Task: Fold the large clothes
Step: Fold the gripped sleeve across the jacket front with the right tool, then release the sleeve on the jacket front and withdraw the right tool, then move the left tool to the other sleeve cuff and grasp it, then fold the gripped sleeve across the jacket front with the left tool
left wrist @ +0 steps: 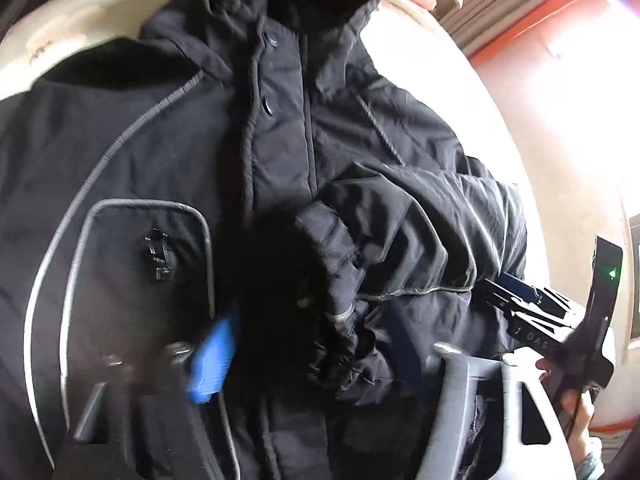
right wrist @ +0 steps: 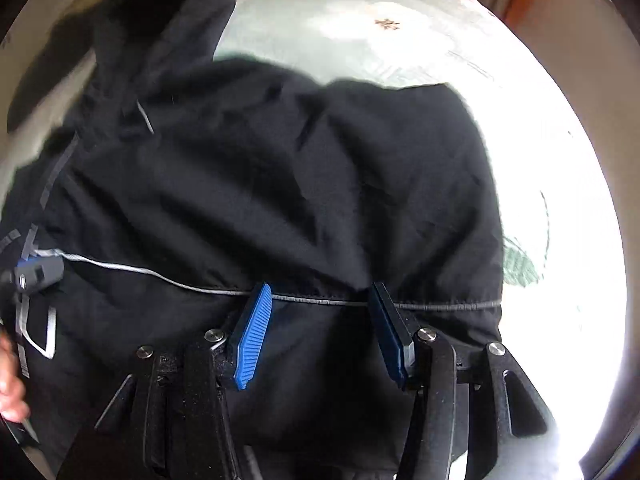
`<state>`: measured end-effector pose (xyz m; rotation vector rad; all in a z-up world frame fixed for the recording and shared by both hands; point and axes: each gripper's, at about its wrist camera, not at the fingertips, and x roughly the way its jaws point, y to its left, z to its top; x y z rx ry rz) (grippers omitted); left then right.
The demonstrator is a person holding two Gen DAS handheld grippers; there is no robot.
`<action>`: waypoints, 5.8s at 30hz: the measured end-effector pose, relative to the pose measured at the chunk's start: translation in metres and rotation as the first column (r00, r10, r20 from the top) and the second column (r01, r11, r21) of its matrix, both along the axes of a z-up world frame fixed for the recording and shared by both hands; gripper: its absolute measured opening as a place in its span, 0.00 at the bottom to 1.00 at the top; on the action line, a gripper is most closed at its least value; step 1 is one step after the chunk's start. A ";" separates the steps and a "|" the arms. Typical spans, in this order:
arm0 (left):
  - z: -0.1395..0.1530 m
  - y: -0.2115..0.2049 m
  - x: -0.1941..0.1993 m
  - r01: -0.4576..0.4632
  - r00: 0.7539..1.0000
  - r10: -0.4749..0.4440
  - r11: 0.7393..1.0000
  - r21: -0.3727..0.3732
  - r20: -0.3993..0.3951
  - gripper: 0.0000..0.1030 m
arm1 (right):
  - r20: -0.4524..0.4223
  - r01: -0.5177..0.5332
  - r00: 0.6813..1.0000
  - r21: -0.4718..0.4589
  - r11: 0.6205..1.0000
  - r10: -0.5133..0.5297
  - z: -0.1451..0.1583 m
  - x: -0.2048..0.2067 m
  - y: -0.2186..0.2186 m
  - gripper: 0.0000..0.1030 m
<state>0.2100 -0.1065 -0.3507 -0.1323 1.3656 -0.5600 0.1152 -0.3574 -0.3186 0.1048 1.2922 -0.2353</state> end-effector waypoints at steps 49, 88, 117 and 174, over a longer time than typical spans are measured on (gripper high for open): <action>0.061 0.239 0.023 -0.353 0.932 0.313 0.897 0.267 0.183 0.67 | -0.071 -0.072 0.995 -0.010 0.997 0.071 0.002 0.047 0.076 0.57; 0.004 0.150 -0.005 -0.221 0.972 0.187 0.938 0.268 0.145 0.70 | -0.096 -0.173 0.980 0.007 0.985 0.173 0.005 0.004 0.098 0.67; 0.093 0.600 0.012 -0.731 0.680 0.691 0.665 0.153 0.246 0.71 | -0.004 -0.115 0.993 0.088 0.989 0.116 0.050 0.074 0.353 0.73; 0.139 0.325 0.002 -0.254 0.882 0.268 0.963 -0.088 0.388 0.18 | 0.046 -0.075 0.997 0.177 0.981 0.068 0.067 0.069 0.319 0.62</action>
